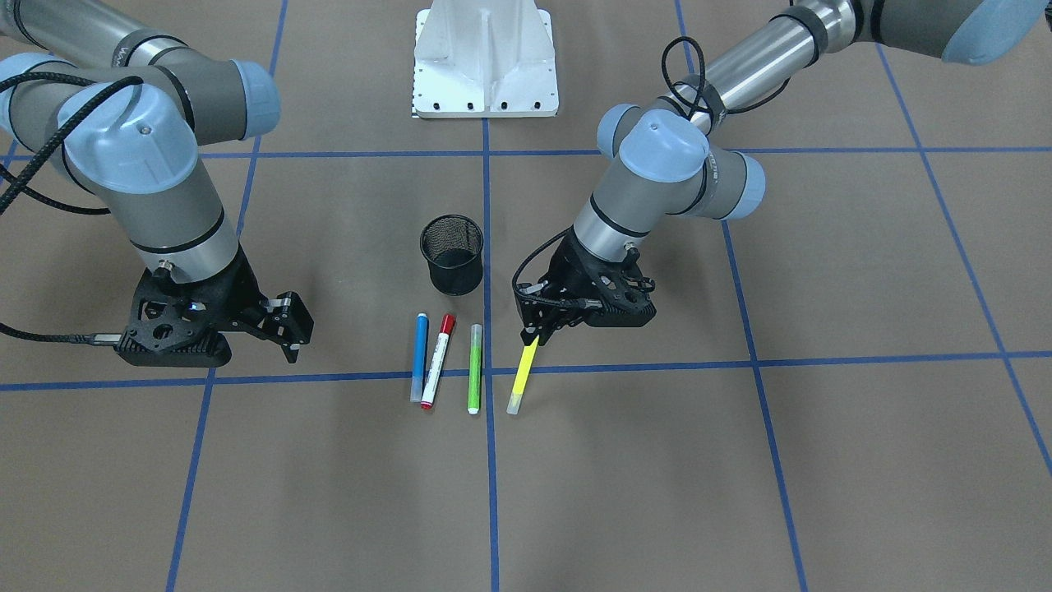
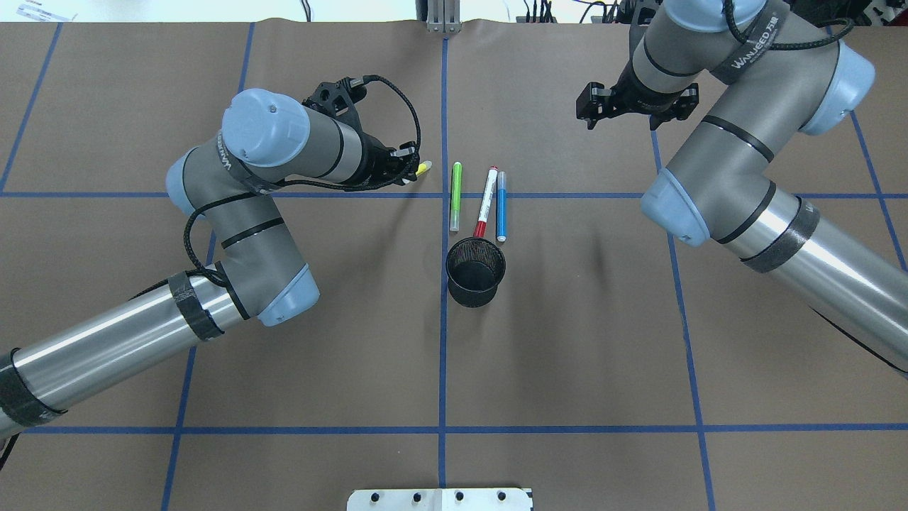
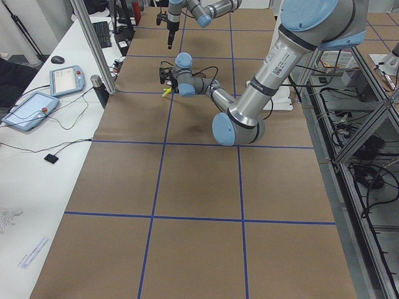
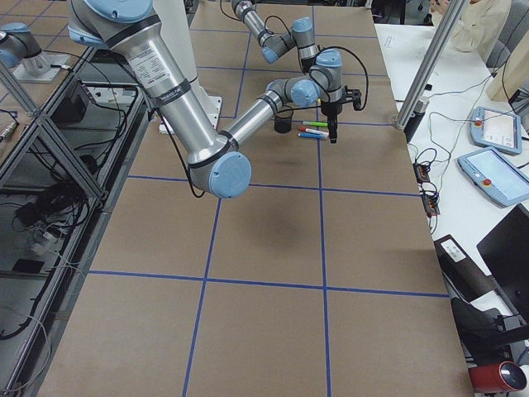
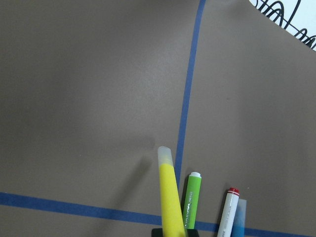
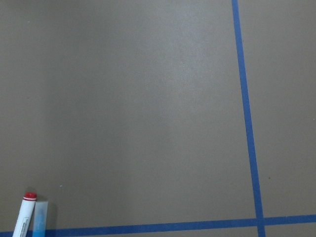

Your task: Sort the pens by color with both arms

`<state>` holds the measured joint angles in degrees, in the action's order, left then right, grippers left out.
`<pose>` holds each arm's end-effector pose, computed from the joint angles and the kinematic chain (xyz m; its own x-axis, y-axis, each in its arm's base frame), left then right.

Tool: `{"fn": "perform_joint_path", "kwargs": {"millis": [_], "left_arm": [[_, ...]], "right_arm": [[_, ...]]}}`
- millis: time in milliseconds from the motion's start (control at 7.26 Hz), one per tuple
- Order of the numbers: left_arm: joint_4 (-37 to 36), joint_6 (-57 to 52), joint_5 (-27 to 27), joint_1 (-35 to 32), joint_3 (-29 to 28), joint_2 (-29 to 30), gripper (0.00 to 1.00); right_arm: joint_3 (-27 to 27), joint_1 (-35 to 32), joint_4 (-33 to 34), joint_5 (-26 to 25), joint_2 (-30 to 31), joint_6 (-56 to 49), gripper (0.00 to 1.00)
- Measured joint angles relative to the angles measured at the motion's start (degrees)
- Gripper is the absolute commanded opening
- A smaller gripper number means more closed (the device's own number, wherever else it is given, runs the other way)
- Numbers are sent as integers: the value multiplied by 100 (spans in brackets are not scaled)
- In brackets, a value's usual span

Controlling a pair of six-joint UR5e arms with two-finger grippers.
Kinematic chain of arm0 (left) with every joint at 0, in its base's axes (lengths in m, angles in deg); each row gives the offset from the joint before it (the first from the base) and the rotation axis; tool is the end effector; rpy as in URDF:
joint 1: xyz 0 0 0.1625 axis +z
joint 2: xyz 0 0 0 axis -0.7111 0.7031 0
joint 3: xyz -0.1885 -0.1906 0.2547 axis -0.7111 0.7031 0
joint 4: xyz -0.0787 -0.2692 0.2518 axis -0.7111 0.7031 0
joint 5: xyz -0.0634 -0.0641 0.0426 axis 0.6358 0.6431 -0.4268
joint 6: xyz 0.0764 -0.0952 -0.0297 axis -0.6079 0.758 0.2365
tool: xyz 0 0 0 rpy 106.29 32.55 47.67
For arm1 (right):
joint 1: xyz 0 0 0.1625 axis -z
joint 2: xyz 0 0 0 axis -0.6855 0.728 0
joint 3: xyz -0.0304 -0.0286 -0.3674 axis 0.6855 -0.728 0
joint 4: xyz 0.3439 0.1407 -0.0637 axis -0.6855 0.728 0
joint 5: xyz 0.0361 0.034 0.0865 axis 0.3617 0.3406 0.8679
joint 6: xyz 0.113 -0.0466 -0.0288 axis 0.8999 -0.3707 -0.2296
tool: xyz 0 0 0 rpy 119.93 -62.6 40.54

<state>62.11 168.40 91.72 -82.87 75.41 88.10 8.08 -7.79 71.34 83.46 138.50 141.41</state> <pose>0.4960 -0.5033 0.2126 0.2846 -0.1340 -0.9492 0.3464 0.9377 -0.0285 -0.3313 -0.5508 0.2725 0.7424 0.0484 0.6682 -0.1869 0.9728 0.1371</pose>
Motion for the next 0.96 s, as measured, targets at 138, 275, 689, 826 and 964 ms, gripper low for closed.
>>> {"fn": "perform_joint_path", "kwargs": {"millis": [138, 275, 689, 826, 964], "left_arm": [[2, -96, -1, 76, 1, 3, 33], [5, -202, -1, 145, 2, 7, 62], [2, -286, 28, 194, 75, 11, 100], [-13, -294, 58, 142, 182, -18, 100], [-91, -470, 239, -39, 356, -122, 100]], "right_arm": [[1, 0, -1, 6, -3, -16, 98], [1, 0, -1, 11, -4, -36, 98], [-1, -27, -7, 66, 3, -81, 99], [6, -56, -10, 61, 26, -85, 99], [7, -156, -20, 53, 65, -155, 99]]}}
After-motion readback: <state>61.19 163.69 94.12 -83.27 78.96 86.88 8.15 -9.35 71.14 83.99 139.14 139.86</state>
